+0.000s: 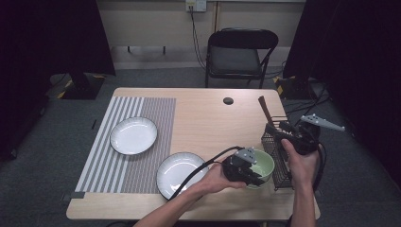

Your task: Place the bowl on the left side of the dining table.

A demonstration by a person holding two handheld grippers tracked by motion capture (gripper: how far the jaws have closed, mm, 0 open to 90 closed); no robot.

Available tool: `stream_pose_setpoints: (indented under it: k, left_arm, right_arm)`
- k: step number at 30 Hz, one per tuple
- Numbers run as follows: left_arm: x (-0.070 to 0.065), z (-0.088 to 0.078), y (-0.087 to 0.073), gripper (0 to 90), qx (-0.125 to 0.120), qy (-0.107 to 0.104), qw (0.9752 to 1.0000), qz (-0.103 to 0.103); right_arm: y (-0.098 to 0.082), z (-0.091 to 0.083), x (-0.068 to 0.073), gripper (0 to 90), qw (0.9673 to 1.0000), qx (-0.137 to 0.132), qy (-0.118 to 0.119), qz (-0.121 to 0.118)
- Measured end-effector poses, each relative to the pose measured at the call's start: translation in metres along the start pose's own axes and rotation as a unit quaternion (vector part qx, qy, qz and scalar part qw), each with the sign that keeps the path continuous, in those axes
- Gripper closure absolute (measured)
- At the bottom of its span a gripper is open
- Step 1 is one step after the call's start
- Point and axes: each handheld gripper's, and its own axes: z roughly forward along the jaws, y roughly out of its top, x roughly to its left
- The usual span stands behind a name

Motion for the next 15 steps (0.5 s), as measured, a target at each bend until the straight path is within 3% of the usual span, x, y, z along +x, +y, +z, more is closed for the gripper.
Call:
stream_pose_setpoints:
  k: [9, 15]
  left_arm:
    - [0.006, -0.006, 0.008, 83.3, -0.016, -0.020, 0.9993, -0.028]
    - [0.011, -0.010, 0.009, 83.2, -0.030, -0.039, 0.9973, -0.054]
  right_arm:
    - [0.000, -0.001, -0.001, 33.7, 1.0000, 0.000, -0.004, 0.000]
    - [0.000, 0.001, 0.001, 33.7, 1.0000, 0.001, -0.004, -0.002]
